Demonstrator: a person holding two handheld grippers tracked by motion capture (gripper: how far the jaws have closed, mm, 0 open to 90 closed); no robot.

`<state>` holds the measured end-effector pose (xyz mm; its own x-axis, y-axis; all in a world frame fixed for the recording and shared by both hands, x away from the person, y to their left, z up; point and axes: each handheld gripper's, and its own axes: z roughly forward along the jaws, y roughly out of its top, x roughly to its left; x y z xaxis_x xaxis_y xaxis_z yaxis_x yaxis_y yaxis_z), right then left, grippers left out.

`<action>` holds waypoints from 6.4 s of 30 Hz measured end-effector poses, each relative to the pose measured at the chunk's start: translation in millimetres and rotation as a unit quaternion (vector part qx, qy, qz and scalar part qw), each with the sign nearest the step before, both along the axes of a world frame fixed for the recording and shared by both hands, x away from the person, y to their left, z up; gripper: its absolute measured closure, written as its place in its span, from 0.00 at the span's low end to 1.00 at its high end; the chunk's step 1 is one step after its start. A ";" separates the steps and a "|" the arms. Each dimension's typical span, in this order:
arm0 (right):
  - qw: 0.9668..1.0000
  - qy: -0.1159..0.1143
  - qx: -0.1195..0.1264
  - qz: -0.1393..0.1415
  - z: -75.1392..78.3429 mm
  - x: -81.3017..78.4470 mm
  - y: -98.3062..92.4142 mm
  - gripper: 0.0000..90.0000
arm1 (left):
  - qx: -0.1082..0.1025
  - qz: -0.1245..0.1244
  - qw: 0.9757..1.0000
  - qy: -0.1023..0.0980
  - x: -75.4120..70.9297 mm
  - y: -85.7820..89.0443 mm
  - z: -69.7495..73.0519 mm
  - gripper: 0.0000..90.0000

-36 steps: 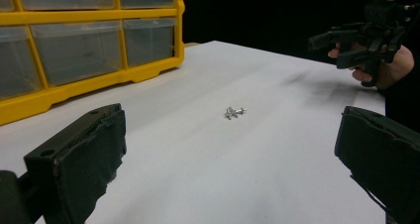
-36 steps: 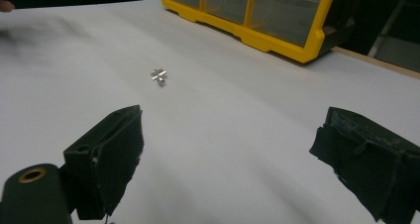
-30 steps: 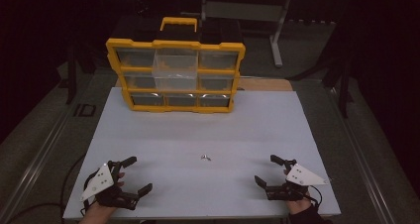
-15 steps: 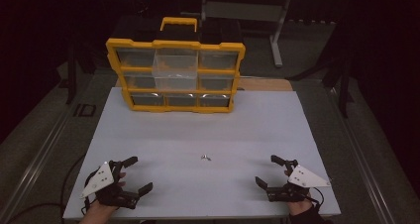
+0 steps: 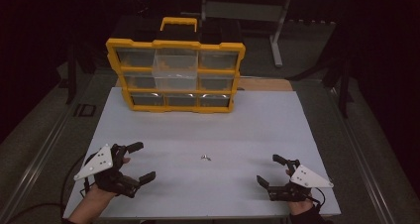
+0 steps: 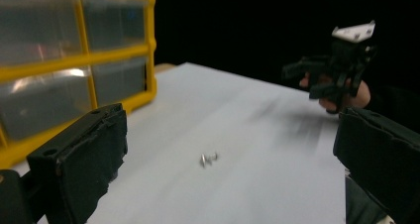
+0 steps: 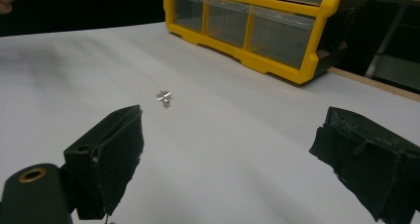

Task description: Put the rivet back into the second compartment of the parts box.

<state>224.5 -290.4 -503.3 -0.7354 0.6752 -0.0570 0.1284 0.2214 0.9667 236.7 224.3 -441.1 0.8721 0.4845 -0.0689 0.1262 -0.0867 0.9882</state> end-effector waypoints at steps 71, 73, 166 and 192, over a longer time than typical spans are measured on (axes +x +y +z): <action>1.000 0.011 0.001 0.010 -3.4 2.6 0.5 0.12 | 0.191 -0.026 0.960 0.202 99.2 -138.0 -73.7 0.60; 1.000 0.010 -0.001 0.010 -3.6 2.7 0.6 0.12 | 0.200 -0.026 0.957 0.206 99.8 -140.1 -76.5 0.61; 1.000 0.003 0.000 -0.002 -2.7 2.4 -0.2 0.12 | 0.156 -0.126 0.979 0.036 118.6 -51.1 151.4 0.92; 1.000 0.005 0.000 -0.004 -4.3 3.2 -0.7 0.12 | 0.126 -0.085 0.988 0.005 167.5 -48.3 218.1 0.92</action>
<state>227.7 -291.1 -507.6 -0.7307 0.6809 -0.0497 0.1405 0.2211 0.9651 404.1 176.0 -223.0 0.9420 0.3346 0.0274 0.0976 -0.3510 0.9313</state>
